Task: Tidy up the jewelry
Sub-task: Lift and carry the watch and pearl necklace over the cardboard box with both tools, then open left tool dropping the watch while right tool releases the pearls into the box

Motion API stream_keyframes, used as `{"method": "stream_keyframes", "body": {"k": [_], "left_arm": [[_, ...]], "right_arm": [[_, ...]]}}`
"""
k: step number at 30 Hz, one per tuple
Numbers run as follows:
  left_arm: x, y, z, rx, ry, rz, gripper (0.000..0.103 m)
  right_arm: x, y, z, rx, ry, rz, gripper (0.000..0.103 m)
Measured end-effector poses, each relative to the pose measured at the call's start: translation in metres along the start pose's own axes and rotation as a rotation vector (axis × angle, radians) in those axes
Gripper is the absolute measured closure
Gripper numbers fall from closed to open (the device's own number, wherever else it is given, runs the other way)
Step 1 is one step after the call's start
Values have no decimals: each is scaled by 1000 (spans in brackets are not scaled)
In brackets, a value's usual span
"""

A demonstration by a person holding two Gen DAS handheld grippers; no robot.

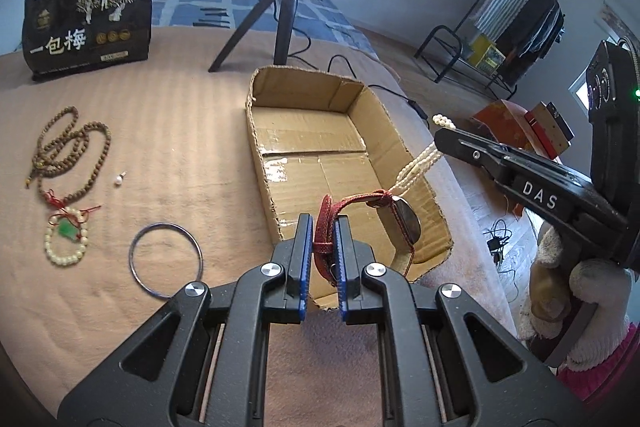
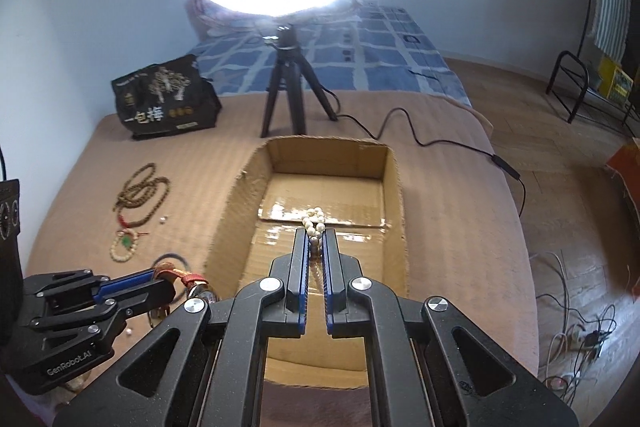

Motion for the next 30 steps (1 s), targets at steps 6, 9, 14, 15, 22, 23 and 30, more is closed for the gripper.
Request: {"method": "stream_keyframes", "body": {"k": [6,9,14,15,22,23,30], "left_arm": [[2,14,-4,-23,8,6,94],[4,17,-3,-32,10,5,94],[6,22,-6,-39,16,5,94],[6,23,-6,-40,17,5,94],[7,27,-5,-55,-2,-31,91],[7,26,-5,-53,-1,-29,91],[6,25,-7,-53,13,-3,87]], "right_arm": [[12,10,-3,-20,24,-3,98],[13,14,-3,-29,30,-1,98],[11,18,-4,-37,25,0,98],[11,18,-4,-38,25,-2,98],[15,23,-7,-56,38,-9,96],[16,23,-7,-56,39,-14,90],[19,15,-3,-17,46,-40,47]]}}
Point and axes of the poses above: each gripper's, at about its wrist camera, not at the fingertips, and y roughly the way its jaws point, x to its right, z to its top, the point moved 7 cm from there along y, roughly the way its jaws point, and after that the axes turned 11 degrees about z, right-handed, at the moved point
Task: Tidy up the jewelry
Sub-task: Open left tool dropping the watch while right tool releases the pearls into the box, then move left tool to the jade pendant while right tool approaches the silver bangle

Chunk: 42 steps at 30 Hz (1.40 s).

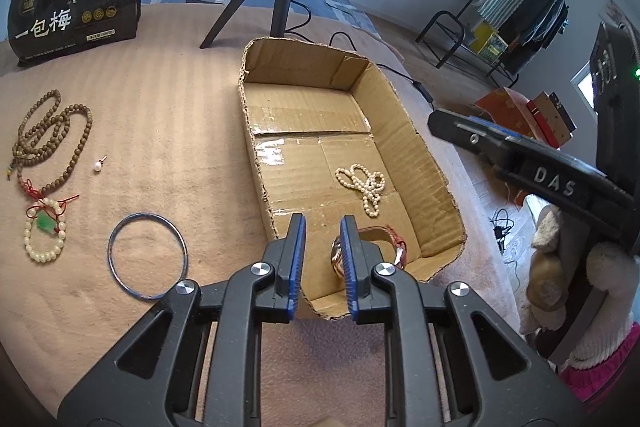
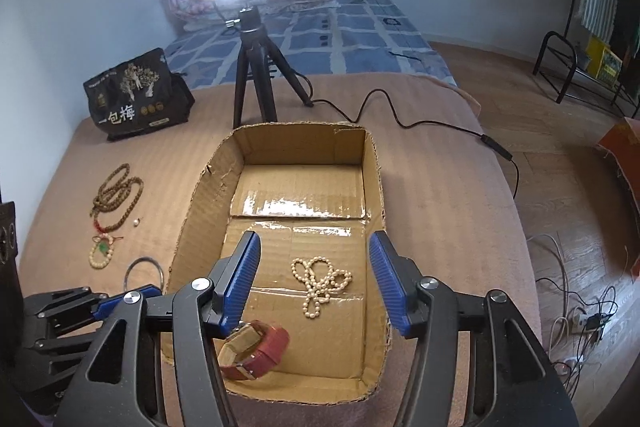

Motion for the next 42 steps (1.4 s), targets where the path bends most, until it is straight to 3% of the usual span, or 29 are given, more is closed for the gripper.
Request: {"method": "stream_keyframes", "body": {"k": [15,20,22,25,42], "left_arm": [[-13,-23,-1,52,40,55,87],[-28,-34,-1,75,40,89,86],[-39,-38,0,79,26,98,82],[-55,-45,1,89,4,111,66],[-163,-74,4,120,-63,243,66]], "right_arm": [[-12,-9,-3,23,-8,-11,46],[-20,-16,-4,62,2,15,36],[-24,-19,-4,76,10,17,31],[-29,-22,-3,97,23,18,26],[-96,-12,1,89,-60,130,22]]}}
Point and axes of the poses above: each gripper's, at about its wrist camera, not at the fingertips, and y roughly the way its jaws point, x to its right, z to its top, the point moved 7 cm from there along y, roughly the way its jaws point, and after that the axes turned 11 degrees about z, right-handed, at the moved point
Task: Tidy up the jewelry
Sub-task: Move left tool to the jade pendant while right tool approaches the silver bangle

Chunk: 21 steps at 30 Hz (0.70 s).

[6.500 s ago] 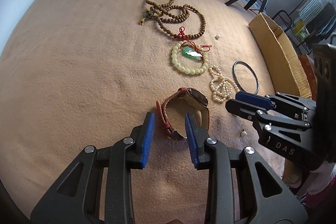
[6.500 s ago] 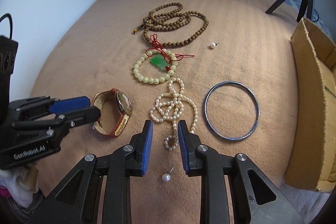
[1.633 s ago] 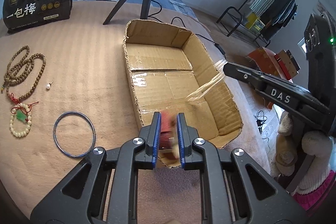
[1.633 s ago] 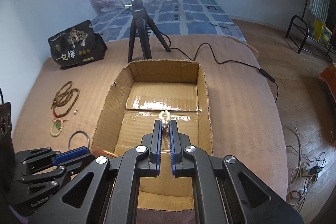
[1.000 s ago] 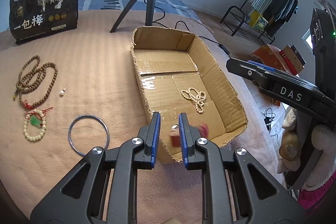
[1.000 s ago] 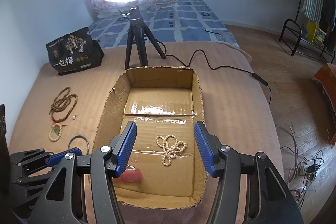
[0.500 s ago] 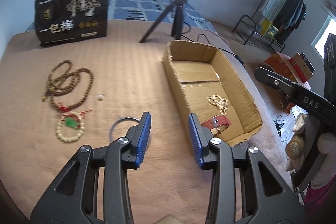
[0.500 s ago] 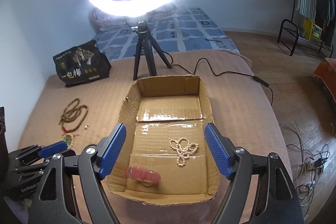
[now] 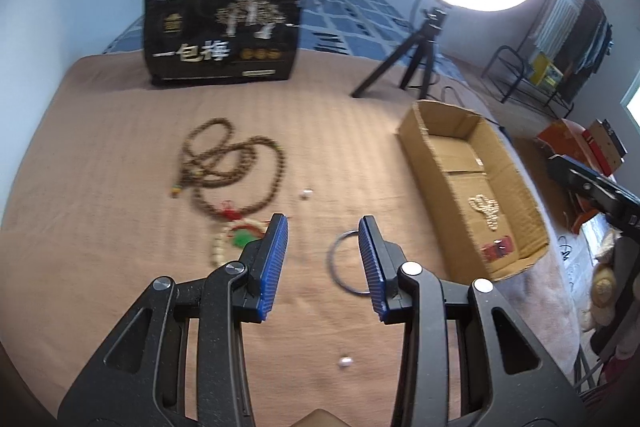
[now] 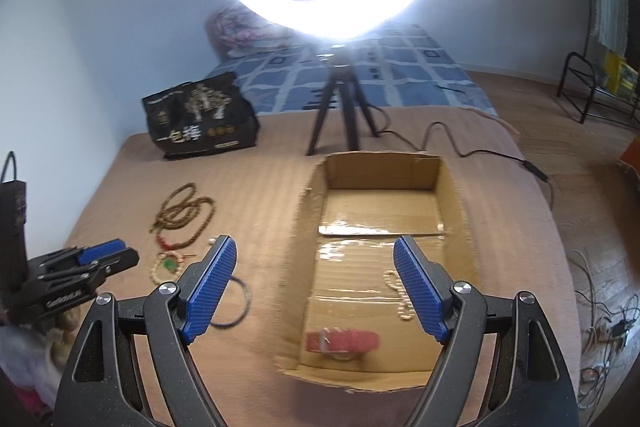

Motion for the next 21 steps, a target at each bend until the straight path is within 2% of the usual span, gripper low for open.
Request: {"method": "stream_keyframes", "body": {"k": [4,11,21], "left_arm": [[-29,4,-1,-12,-20,21,66],[-72,24,-10,-80,-83,35,66],[-91,51,-24,-147,-117,21,66]], "right_arm": [[-20,12,-3,-42,-34,32,22],[-51,38,-15,-114,-89,67,22],[-73,69,-31,-208,-119,121,23]]}}
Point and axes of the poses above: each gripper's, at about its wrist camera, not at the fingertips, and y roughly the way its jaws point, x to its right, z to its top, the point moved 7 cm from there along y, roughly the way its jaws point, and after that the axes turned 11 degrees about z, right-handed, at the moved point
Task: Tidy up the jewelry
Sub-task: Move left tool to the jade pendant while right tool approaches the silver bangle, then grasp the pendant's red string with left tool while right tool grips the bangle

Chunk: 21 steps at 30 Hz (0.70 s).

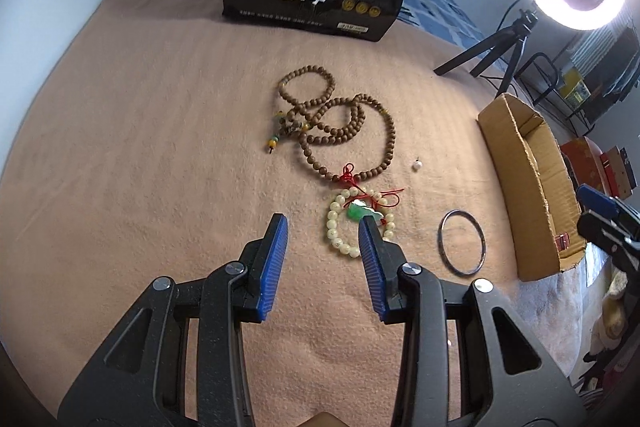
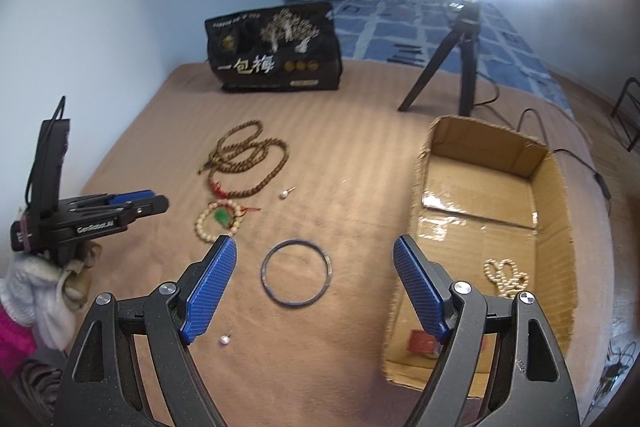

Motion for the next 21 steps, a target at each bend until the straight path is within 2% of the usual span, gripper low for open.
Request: {"method": "stream_keyframes", "body": {"k": [4,7,12,18,21], "left_arm": [[4,8,3,-12,-16,-27,66],[10,15,6,-19,-15,-34,66],[20,28,9,-38,-13,-48,66],[29,44,18,-56,-21,-43,66],[31,51,23,-59,-30,-42,66]], "right_arm": [[-6,13,-5,-39,-10,24,25],[-8,23,-12,-76,-7,45,35],[-15,42,-26,-145,-15,73,45],[-24,62,-37,-203,-15,104,46],[-29,71,-43,-238,-28,99,51]]}}
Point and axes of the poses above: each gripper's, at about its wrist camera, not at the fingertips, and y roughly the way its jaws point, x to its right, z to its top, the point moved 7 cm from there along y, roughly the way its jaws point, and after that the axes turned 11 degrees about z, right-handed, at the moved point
